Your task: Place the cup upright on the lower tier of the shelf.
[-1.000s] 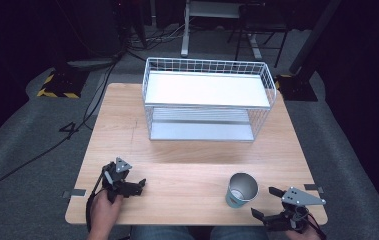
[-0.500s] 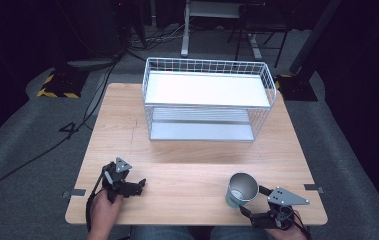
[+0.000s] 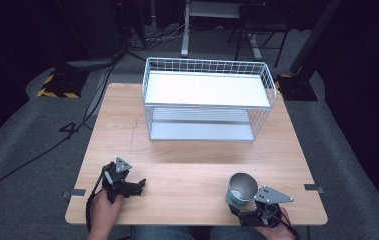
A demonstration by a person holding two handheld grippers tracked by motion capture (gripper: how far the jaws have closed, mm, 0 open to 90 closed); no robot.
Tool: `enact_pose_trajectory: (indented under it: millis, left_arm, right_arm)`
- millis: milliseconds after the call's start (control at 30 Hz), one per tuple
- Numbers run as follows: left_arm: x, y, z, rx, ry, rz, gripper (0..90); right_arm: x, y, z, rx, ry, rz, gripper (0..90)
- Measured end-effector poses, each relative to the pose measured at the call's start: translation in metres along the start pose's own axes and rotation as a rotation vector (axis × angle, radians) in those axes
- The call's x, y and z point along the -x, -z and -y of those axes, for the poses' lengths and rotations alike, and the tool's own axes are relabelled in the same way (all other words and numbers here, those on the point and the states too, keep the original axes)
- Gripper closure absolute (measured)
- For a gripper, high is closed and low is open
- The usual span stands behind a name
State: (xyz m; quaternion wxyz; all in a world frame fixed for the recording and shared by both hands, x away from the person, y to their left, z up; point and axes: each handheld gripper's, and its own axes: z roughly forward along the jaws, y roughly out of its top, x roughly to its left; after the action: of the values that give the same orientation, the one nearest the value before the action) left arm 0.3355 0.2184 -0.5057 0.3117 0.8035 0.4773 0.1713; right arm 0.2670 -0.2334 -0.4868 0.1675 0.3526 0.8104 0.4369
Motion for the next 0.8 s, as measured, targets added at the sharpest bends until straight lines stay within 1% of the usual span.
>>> enact_pose_trajectory:
  millis: [100,200,300,433,700,800]
  left_arm:
    - [0.0,-0.0001,0.0,0.001,0.0,0.0,0.0]
    - [0.0,-0.0001,0.0,0.001,0.0,0.0,0.0]
    - [0.0,-0.0001,0.0,0.001,0.0,0.001,0.0]
    - [0.0,-0.0001,0.0,0.001,0.0,0.0,0.0]
    - [0.0,-0.0001,0.0,0.001,0.0,0.0,0.0]
    - [0.0,-0.0001,0.0,0.001,0.0,0.001,0.0]
  right_arm:
    - [-0.0002,-0.003,-0.0006,-0.001,-0.002,0.012,12.1]
    - [0.0008,-0.0045,-0.0009,-0.006,-0.013,0.013,14.9]
    - [0.001,-0.0046,-0.0009,-0.006,-0.013,0.011,15.3]
    - [0.0015,-0.0045,-0.0006,-0.006,0.007,0.007,15.6]
    - [0.0008,-0.0078,-0.0016,-0.003,0.023,0.013,15.9]
    - [0.0011,-0.0083,-0.0016,0.002,0.022,0.013,21.6]
